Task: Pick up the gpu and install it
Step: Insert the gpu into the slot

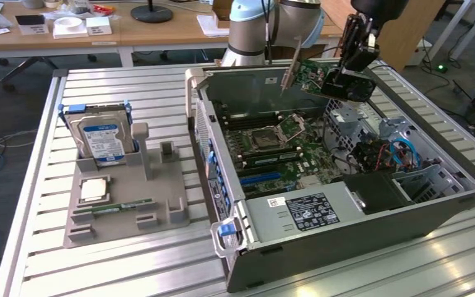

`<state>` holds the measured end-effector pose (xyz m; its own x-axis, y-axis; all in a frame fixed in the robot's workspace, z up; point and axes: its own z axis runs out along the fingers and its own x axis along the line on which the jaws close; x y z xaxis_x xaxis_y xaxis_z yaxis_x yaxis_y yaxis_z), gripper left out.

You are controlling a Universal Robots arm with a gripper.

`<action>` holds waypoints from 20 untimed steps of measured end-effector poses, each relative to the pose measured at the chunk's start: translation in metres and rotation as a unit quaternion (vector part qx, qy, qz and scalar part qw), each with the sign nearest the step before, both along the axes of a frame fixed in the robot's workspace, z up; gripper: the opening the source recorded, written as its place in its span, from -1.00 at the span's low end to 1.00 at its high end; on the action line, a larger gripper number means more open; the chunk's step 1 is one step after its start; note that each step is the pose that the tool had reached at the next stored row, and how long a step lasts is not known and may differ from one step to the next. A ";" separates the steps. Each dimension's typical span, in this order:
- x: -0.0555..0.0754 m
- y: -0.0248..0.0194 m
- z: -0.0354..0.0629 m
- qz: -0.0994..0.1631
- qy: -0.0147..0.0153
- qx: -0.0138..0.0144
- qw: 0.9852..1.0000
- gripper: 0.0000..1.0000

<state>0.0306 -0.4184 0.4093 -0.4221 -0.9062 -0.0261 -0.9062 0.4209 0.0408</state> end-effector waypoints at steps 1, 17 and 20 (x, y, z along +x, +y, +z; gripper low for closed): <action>0.000 0.0000 -0.0001 0.009 0.000 0.000 1.000 -0.48; 0.000 0.0000 -0.0019 0.154 0.000 0.000 0.988 -0.48; 0.000 0.0000 -0.0022 0.179 0.000 0.000 0.984 -0.48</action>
